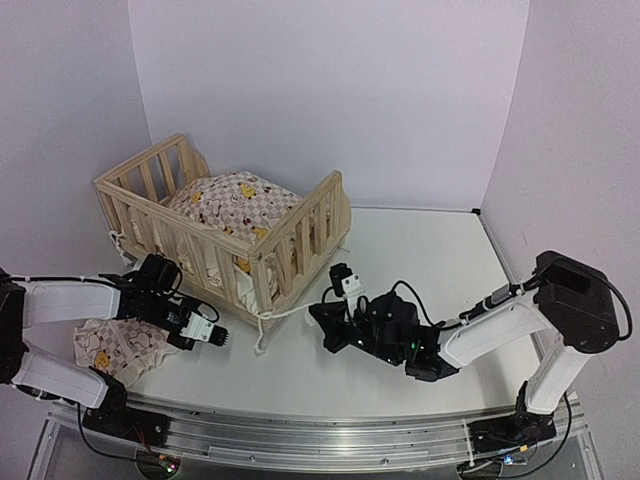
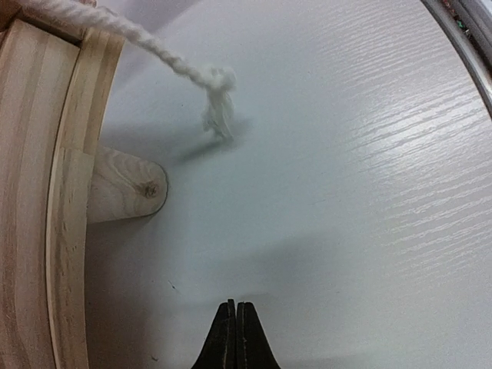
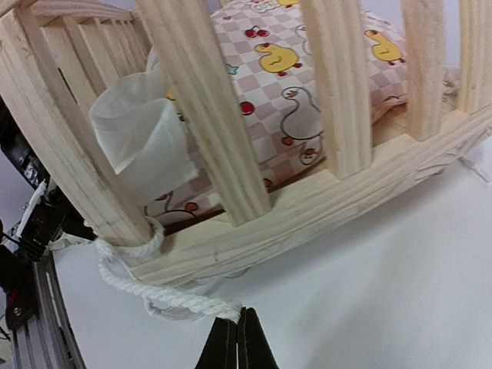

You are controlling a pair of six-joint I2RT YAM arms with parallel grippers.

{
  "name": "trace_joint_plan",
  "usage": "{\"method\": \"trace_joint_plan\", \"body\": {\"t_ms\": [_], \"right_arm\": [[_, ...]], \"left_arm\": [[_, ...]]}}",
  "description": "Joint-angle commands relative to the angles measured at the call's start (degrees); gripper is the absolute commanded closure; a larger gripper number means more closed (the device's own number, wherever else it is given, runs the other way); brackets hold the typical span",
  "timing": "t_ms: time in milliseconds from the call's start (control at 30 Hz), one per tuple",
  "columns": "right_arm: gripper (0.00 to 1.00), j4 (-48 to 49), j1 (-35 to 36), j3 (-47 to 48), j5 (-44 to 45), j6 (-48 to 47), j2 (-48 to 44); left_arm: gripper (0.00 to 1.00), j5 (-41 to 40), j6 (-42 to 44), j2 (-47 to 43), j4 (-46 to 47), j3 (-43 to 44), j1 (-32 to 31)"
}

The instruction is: Set up the pet bed

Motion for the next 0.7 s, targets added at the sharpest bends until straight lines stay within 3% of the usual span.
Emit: {"method": "trace_joint_plan", "body": {"t_ms": [0,67,167,233,267,333,500,633,667], "right_arm": [[1.00,-2.0,0.0,4.9,-8.1,3.1,2.4],[1.00,-2.0,0.1,5.6,-9.1,3.8,2.9],[1.00,-2.0,0.0,6.3,-10.3,4.4,3.4],[1.00,-1.8,0.0,6.4,-10.8,4.9,3.6],[1.00,-1.7,0.0,6.5,-11.2,5.2,3.7],[1.00,-1.4,0.1,6.6,-11.7,5.8,3.8],[1.00,-0.8,0.7,7.2,-11.9,5.8,4.3],[1.00,-0.3,1.0,6.3,-11.0,5.7,3.7],[1.00,-0.2,1.1,6.0,-10.6,5.7,3.3]], "left_arm": [[0.90,11.3,1.1,-4.8,-0.6,1.1,-0.9],[0.74,12.3,4.0,-8.3,5.2,-2.7,-4.3],[0.47,7.6,12.7,-11.8,13.6,-8.1,-12.9],[0.38,6.9,17.2,-11.8,19.6,-10.5,-15.3],[0.35,7.0,15.4,-11.1,22.9,-11.0,-15.9],[0.38,6.1,3.6,-8.4,25.3,-7.6,-17.2],[0.49,11.5,-33.9,-4.6,17.5,1.0,-17.7],[0.55,15.0,-64.7,-10.5,21.7,-3.8,-18.5],[0.57,13.1,-68.2,-13.9,25.1,-6.7,-19.7]]}}
